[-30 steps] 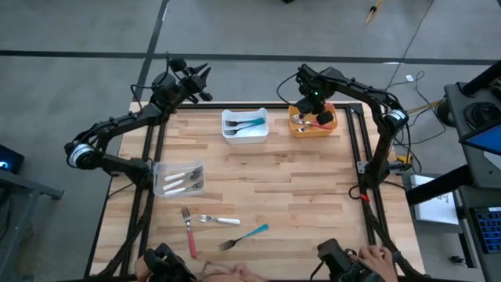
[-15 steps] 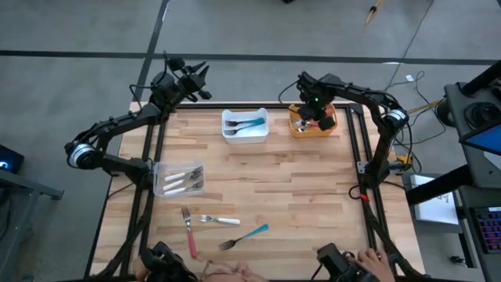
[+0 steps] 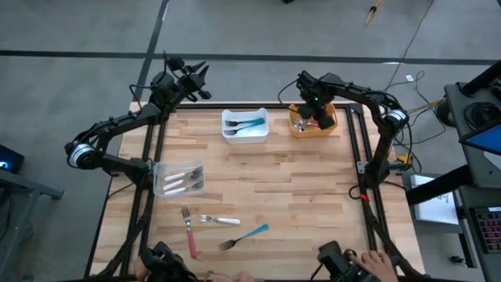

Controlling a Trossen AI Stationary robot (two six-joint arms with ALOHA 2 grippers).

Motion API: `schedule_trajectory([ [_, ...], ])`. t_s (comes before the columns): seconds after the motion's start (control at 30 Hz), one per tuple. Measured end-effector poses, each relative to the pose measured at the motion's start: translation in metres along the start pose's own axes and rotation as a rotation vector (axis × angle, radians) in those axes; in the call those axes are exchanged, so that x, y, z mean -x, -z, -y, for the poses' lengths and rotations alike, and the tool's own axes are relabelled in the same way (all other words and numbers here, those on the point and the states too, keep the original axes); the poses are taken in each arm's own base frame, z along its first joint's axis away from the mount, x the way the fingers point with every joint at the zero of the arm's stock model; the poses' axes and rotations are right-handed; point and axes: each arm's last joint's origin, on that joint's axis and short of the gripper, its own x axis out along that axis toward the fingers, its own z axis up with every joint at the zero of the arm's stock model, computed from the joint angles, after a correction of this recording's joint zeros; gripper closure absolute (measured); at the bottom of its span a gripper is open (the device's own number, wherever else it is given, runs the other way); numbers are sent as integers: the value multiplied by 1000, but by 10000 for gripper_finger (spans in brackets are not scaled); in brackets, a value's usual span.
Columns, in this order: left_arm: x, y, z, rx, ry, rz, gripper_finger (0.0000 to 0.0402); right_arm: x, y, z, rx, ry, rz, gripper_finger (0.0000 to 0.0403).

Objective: Sort silverware by color (type)
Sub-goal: Put the white fork into the transparent bin

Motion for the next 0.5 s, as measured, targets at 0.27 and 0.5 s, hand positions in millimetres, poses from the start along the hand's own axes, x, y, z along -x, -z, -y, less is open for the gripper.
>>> schedule_trajectory([
  [0.27,0,0,0,55,0,0,345,36,3,21,-408,220,-91,346],
  [0.5,0,-1,1,124,3,5,345,65,10,27,-1043,429,-139,373],
])
